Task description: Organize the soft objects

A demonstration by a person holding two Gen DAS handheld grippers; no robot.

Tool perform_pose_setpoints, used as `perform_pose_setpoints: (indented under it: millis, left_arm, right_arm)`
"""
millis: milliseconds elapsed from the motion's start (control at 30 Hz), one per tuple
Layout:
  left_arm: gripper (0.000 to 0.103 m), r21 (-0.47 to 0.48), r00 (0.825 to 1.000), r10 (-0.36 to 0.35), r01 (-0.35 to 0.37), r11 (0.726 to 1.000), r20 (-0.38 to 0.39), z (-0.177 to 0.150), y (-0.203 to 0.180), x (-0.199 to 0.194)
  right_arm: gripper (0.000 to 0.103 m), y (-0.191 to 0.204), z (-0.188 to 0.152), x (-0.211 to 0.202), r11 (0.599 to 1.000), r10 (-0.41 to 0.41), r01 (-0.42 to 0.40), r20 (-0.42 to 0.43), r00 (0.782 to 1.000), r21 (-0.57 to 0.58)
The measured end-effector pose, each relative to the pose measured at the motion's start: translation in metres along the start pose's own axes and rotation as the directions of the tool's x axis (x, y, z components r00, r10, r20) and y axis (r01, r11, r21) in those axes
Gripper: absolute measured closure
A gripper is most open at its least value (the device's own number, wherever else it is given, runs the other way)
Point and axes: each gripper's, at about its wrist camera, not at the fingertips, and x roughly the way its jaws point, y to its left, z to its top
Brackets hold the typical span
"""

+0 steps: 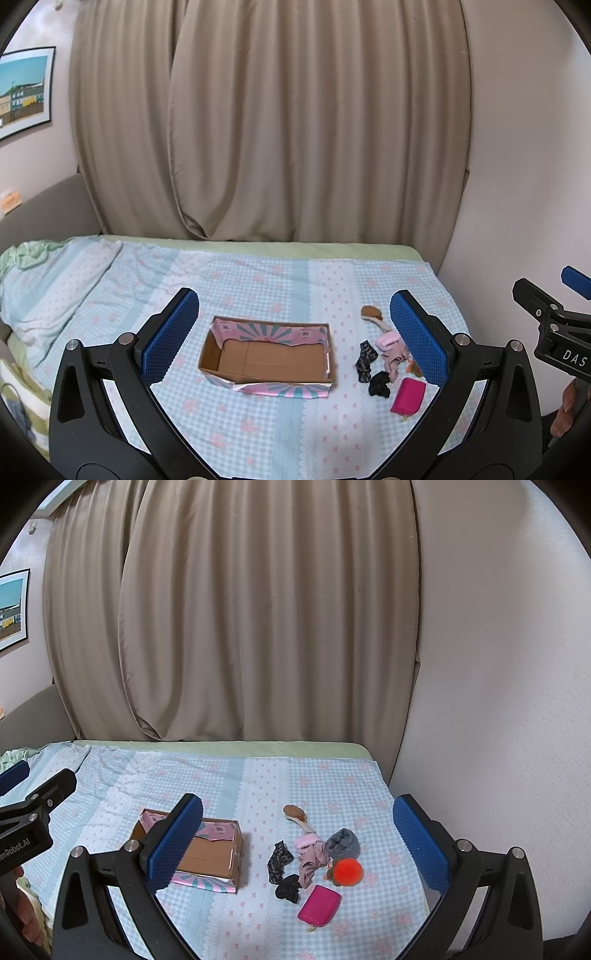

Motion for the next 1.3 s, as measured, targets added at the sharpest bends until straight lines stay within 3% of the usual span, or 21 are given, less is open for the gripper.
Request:
perform_pose_setpoints:
  millis: [1300]
  left_arm:
    - [0.000, 0.002, 1.000, -0.004, 0.004, 1.000, -0.006, 0.0009, -0.0002, 0.0038]
  right_arm:
    - [0.000, 0.0061, -0.0076, -0.0025, 1.000, -0.001, 0.001, 0.006, 1.000, 0.004]
